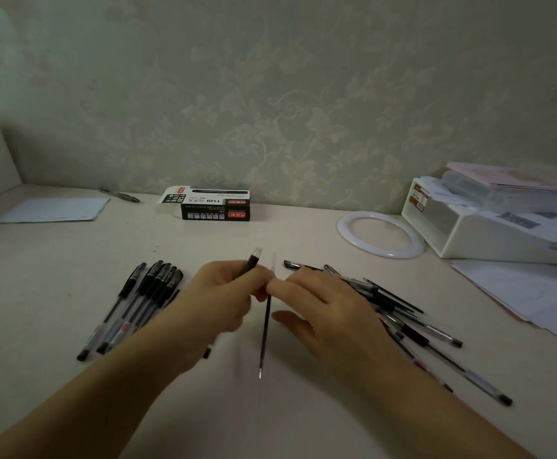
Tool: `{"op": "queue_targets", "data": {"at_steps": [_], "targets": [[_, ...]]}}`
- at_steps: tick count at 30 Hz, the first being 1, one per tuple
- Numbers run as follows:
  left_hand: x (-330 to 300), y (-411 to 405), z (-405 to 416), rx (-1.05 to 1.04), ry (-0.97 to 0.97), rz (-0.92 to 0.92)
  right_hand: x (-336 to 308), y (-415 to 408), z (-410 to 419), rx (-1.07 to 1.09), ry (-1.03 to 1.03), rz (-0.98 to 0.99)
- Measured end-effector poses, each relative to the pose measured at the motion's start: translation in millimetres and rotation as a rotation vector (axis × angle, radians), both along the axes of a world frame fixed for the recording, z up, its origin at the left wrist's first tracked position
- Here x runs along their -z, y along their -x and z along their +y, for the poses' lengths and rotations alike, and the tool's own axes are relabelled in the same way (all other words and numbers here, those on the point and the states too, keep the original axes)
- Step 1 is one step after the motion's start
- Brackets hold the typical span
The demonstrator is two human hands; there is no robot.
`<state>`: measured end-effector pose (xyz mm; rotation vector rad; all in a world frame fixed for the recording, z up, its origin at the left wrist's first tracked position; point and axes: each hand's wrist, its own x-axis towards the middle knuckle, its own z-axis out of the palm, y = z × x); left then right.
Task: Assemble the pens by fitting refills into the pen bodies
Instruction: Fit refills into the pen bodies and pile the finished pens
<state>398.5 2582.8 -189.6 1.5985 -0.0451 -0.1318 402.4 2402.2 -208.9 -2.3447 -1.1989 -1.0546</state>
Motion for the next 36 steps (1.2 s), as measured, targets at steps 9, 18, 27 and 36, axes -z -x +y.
{"op": "queue_targets", "data": {"at_steps": [9,18,27,36], "targets": [[11.8,3.1,-7.2,0.110,-0.061,0.070,-1.5,-3.2,-6.4,-0.039,-0.296,0.162],[23.4,0.8,-7.1,0.058,-0.468,-0.235,2.7,-15.7,-16.9,-0.094,-1.165,1.052],[21.0,1.1,-8.2,0.139,-0.375,-0.325,4.2,-13.2,-14.0,-0.144,-1.088,1.144],[22.4,0.9,-8.8,0.149,-0.337,-0.336,3.3,-12.0,-14.5,-0.216,-1.076,1.162]]}}
